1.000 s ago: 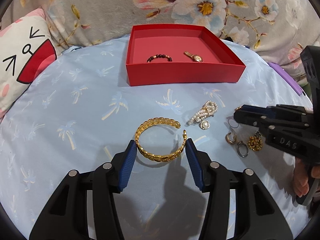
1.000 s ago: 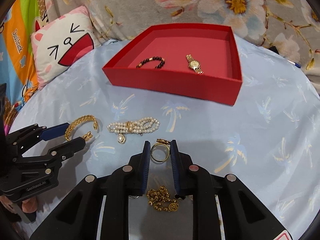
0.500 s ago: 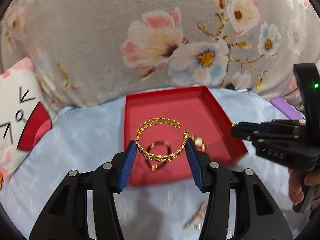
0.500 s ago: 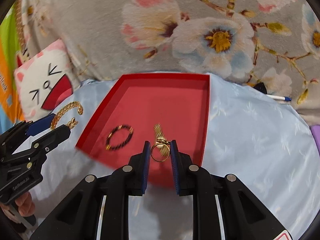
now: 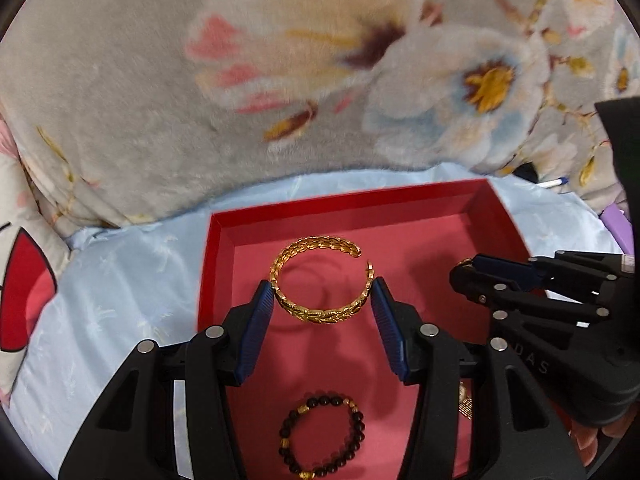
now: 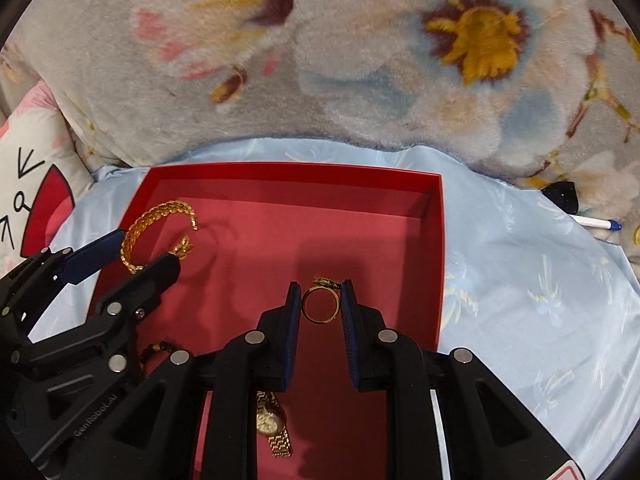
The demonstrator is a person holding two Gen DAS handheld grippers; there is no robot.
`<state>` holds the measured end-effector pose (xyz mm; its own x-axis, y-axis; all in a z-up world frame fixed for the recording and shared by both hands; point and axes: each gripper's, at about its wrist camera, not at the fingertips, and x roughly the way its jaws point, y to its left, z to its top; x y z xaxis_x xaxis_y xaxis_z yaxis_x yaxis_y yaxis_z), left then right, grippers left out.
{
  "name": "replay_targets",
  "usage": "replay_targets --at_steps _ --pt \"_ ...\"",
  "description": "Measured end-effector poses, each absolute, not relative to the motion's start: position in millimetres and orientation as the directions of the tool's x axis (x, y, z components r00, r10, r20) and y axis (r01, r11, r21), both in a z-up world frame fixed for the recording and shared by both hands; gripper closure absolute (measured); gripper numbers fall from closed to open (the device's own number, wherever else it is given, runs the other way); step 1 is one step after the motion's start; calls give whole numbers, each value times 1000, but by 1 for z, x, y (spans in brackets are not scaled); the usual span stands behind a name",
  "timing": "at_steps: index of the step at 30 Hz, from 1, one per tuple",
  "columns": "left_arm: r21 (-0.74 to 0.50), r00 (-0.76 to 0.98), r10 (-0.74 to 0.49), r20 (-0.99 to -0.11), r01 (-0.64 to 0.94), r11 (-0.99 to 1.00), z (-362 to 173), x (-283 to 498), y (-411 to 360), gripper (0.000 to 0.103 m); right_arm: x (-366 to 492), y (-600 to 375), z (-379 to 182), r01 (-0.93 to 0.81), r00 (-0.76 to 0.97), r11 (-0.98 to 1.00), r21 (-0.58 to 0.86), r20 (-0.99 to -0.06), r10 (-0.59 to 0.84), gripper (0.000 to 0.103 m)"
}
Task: Organize jewelry
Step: 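Lower the bangle into the red box while the right tool drops the ring in, then grasp the pearl bracelet with the left tool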
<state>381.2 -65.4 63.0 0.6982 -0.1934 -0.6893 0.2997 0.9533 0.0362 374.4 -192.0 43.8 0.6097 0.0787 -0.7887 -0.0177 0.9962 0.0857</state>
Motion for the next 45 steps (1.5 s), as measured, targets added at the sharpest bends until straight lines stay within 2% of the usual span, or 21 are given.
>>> replay_targets --at_steps 5,12,14,15,16,22,25,31,33,38,45 --pt "22 662 -175 -729 279 960 49 395 -66 54 387 -190 36 -9 573 998 56 -818 51 84" --pt "44 658 -148 -739 267 963 41 400 -68 54 390 -184 31 -11 583 1000 -15 -812 -5 80" --pt "39 669 -147 -728 255 966 43 400 -65 48 388 -185 33 -12 594 1000 -7 -804 2 78" --pt "34 679 -144 -720 241 970 45 399 -61 37 386 -185 34 -11 600 1000 -3 -800 4 77" --pt "28 687 -144 -712 233 972 47 398 -59 32 383 -186 37 -12 608 1000 -3 -794 5 76" --pt "23 722 -134 -679 203 979 64 380 -43 32 355 -187 58 -24 652 1000 0 -758 16 72" --pt "40 739 -126 -662 203 978 73 357 -36 32 324 -185 74 -24 694 999 -35 -720 -8 65" --pt "52 746 -136 -652 223 974 84 296 -18 32 251 -190 96 -49 735 999 -6 -677 32 61" --pt "53 745 -149 -650 240 969 84 274 -12 28 221 -192 98 -54 745 999 -6 -667 37 58" --pt "54 739 -170 -652 270 961 74 217 4 27 147 -196 84 -69 746 997 19 -663 64 56" --pt "51 714 -188 -674 300 953 35 162 4 25 64 -200 44 -46 740 998 34 -670 56 55"
